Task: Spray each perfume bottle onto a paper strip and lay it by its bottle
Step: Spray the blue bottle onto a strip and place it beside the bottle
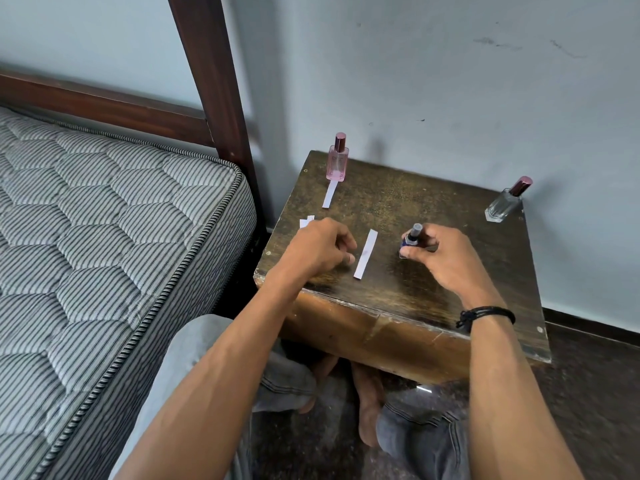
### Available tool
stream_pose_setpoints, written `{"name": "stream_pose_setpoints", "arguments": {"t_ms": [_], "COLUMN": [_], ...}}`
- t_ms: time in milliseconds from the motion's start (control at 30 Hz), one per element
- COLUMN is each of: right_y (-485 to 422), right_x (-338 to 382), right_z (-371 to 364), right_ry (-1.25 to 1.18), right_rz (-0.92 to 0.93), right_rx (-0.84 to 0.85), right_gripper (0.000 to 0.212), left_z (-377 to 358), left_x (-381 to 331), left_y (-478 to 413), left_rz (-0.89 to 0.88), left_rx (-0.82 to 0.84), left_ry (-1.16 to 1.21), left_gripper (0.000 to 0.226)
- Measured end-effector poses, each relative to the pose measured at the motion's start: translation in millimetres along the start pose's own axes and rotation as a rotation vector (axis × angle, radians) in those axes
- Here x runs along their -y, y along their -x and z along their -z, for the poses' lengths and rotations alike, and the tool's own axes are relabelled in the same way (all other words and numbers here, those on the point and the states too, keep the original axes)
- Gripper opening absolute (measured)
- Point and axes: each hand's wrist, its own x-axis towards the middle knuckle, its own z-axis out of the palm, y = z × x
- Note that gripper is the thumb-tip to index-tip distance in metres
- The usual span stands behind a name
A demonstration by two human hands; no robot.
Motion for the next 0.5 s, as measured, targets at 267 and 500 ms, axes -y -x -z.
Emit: {"name": "stream_pose_setpoints", "arguments": {"t_ms": [267, 500], "right_y": [1.7, 9.3], "right_x": [1.6, -5.8], "right_z": [2.4, 27.6], "right_ry": [0.028, 0.040], "right_rz": [-0.042, -0.185], "right_rx": [0.058, 0.071], "right_gripper": [0.036, 0.033], "left_z": [-11.9, -13.8], "left_x": [-4.6, -4.5], "left_y": [2.9, 5.0], "left_rz": [-0.029, -0.042], "left_rx": [0.090, 0.103], "left_ry": [-0.074, -0.126], "left_gripper": [0.021, 0.023]}}
